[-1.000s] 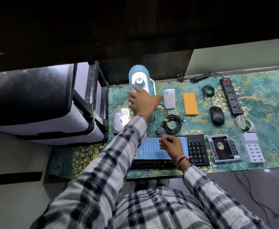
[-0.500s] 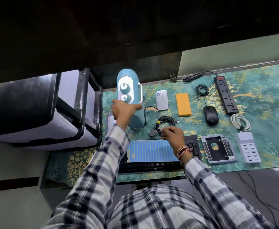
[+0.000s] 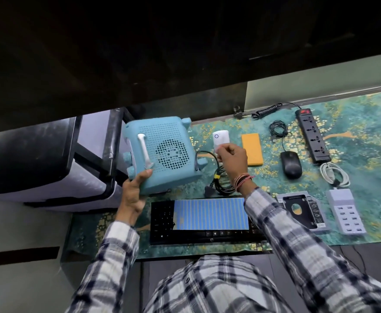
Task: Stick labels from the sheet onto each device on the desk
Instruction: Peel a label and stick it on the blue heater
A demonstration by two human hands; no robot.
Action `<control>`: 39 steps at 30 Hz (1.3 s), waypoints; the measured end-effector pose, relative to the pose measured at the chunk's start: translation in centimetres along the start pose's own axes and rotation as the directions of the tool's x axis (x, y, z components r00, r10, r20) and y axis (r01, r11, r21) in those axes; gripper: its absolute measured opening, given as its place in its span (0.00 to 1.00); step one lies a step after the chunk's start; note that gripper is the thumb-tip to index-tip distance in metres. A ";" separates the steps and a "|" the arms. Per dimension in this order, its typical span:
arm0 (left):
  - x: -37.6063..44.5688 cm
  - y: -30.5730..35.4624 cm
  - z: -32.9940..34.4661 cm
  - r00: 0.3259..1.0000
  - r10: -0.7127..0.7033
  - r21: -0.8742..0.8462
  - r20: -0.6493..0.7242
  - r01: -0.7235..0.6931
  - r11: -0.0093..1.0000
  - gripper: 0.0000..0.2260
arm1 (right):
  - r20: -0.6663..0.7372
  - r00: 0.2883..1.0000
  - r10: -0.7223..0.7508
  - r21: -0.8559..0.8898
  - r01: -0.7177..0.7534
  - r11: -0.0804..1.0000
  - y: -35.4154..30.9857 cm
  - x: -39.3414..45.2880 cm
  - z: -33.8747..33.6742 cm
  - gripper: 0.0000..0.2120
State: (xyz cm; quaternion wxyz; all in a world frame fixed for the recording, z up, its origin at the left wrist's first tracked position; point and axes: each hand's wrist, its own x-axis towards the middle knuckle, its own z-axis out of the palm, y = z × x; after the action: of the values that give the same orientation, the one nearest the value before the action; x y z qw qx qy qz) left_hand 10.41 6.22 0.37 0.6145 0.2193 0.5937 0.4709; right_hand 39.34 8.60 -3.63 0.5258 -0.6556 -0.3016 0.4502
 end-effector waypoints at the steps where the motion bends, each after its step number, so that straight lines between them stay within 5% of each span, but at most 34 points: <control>1: -0.1 -0.4 -0.2 0.999 -0.032 -0.027 0.006 0.032 0.999 0.26 | -0.003 0.999 -0.033 -0.039 0.033 0.999 -0.3 0.4 0.4 0.08; 5: -0.9 -2.4 -0.1 0.996 -0.065 -0.178 0.067 0.076 0.981 0.12 | 0.077 0.987 -0.140 -0.161 0.151 0.975 -1.2 1.4 1.6 0.06; 19: -1.4 -4.7 0.1 0.995 -0.089 -0.290 0.044 0.098 0.952 0.13 | 0.380 0.875 -0.299 -0.317 0.427 0.847 -1.9 2.9 1.5 0.06; 28: -1.7 -4.4 0.3 0.992 -0.093 -0.291 0.082 0.113 0.950 0.14 | 0.543 0.837 -0.071 -0.266 0.252 0.930 -3.2 3.6 -0.1 0.10; 39: -1.6 -3.1 0.6 0.991 -0.084 -0.230 0.104 0.106 0.967 0.14 | 0.517 0.854 -0.058 -0.239 0.209 0.948 -1.5 3.1 0.2 0.18</control>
State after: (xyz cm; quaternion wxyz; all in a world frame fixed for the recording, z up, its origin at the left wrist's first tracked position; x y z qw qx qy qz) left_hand 12.23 3.62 -1.28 0.6851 0.1380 0.5144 0.4969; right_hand 40.57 11.78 -3.02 0.3585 -0.5615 -0.5352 0.5193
